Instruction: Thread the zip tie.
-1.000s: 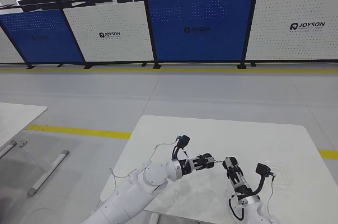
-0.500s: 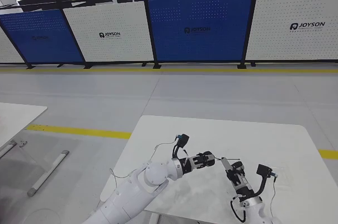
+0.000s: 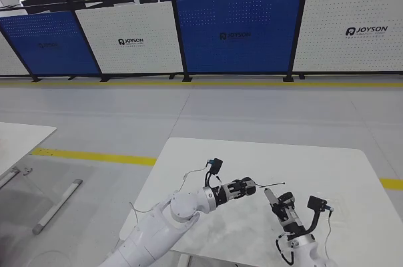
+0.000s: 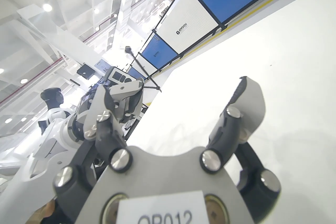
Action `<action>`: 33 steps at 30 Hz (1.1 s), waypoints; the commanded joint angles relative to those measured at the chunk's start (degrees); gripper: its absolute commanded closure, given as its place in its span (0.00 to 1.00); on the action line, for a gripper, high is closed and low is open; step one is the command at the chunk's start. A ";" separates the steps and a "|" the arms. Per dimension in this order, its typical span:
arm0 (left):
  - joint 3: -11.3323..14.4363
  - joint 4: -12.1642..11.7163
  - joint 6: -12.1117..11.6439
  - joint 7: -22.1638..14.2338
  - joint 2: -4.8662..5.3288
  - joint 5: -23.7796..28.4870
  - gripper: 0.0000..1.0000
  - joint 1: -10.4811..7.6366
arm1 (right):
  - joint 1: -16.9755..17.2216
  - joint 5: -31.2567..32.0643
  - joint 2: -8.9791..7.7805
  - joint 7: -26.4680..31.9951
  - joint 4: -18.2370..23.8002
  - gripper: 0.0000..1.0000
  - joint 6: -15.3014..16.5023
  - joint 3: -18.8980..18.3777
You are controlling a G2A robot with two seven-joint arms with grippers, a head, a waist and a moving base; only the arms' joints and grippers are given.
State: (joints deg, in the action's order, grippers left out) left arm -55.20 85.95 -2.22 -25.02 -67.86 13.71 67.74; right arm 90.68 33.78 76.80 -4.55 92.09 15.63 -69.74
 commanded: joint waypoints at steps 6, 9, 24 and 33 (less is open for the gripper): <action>-3.04 2.23 0.68 1.07 0.58 1.68 1.00 2.04 | 0.78 10.66 -0.93 1.00 1.44 0.00 -1.71 -2.58; -3.25 3.23 0.05 -0.30 0.70 2.28 1.00 2.71 | 0.47 13.01 -0.99 1.75 1.55 0.00 -3.47 -2.45; -2.79 3.92 0.19 -0.17 0.57 2.85 1.00 3.02 | -2.97 21.39 -0.78 2.87 -2.19 0.00 -4.12 1.40; -2.56 3.99 -0.15 0.07 0.46 3.13 1.00 2.91 | -3.57 20.71 -0.76 2.81 -3.32 0.00 -3.54 1.32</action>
State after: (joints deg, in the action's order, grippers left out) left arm -57.76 89.93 -2.37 -24.94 -67.40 16.84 70.65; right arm 87.09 54.25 76.04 -2.14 88.96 12.44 -68.50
